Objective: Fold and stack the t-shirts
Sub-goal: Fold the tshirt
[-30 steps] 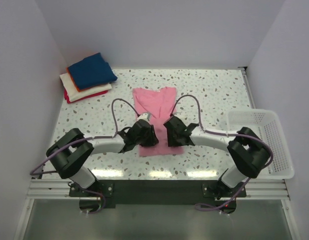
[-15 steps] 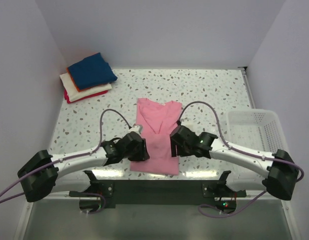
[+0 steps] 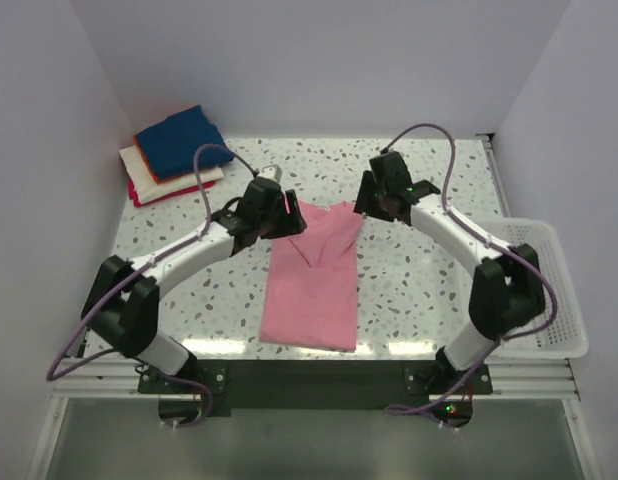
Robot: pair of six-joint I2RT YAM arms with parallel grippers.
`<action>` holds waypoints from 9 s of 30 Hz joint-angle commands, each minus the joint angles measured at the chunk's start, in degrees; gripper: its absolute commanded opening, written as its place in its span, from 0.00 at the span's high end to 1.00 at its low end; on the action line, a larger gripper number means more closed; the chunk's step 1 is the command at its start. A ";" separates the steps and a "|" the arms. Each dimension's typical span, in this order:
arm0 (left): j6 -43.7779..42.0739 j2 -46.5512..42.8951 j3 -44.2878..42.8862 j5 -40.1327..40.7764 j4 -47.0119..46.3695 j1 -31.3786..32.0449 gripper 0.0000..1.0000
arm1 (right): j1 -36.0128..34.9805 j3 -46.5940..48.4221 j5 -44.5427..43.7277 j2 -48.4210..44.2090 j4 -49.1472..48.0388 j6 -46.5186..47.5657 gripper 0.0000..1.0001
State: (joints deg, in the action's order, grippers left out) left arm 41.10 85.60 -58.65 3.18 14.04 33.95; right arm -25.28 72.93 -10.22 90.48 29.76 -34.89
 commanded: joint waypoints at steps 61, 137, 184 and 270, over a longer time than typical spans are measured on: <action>-10.60 27.08 -22.48 5.61 2.13 -5.92 0.85 | -3.73 31.49 -12.28 35.12 9.00 5.80 0.97; -6.91 18.72 -7.18 2.80 -5.87 -9.52 0.92 | -11.28 6.00 9.08 19.82 -13.68 5.10 0.56; -6.12 22.50 -13.68 -1.60 -7.54 -10.22 0.75 | -13.92 -9.47 0.55 7.26 -17.10 0.18 1.00; -4.72 10.20 -0.50 -8.01 -10.44 -8.99 0.59 | -9.62 16.02 6.35 29.76 -18.68 3.61 0.63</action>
State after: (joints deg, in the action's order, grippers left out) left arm 37.28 98.02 -59.24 -4.32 5.21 25.12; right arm -34.96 86.00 -4.32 120.20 13.06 -32.18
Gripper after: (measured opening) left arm 0.408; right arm 0.368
